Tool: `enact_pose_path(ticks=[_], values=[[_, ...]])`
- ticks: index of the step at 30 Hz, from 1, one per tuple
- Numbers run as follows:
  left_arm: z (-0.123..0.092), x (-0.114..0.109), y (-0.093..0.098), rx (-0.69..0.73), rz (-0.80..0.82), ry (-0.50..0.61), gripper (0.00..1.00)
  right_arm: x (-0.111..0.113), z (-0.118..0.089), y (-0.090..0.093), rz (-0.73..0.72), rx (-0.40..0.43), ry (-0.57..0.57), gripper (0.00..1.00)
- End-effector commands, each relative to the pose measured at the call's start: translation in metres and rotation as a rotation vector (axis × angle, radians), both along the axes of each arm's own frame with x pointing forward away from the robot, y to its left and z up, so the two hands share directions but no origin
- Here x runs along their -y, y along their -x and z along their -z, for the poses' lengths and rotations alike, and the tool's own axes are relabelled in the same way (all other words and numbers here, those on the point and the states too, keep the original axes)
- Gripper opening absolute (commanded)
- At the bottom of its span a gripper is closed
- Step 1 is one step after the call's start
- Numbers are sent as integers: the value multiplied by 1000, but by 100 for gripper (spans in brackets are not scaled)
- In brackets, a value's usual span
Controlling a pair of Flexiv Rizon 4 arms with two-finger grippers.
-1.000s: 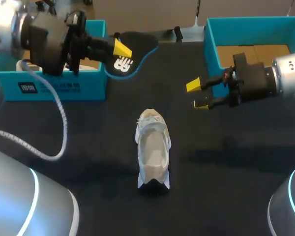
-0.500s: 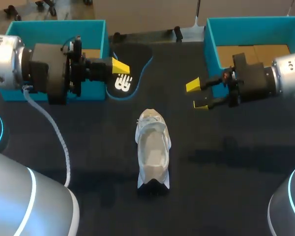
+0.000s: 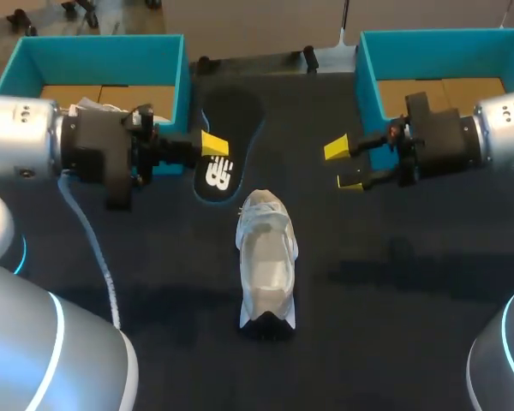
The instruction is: Take the shoe out of the shoebox, open the shoe tongue, remove and reinsert the insole, then place the shoe into the shoebox
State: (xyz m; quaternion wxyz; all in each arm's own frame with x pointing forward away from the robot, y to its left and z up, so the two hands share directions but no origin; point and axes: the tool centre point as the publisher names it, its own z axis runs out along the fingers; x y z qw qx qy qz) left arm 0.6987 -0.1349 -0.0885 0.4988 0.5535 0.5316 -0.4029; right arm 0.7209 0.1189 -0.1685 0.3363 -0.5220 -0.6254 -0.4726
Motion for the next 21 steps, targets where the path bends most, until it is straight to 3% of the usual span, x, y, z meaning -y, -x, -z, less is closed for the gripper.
enact_pose_path(ticks=[1, 5, 11, 21], values=[[0, 5, -5, 0, 5, 0, 0, -1, 0, 0, 2, 0, 1, 100], [0, 5, -5, 0, 5, 0, 0, -1, 0, 0, 2, 0, 1, 100], [42, 17, -21, 123, -22, -87, 0, -1, 0, 0, 2, 0, 1, 100], [70, 31, -32, 163, -42, -13, 0, -1, 0, 0, 2, 0, 1, 100]])
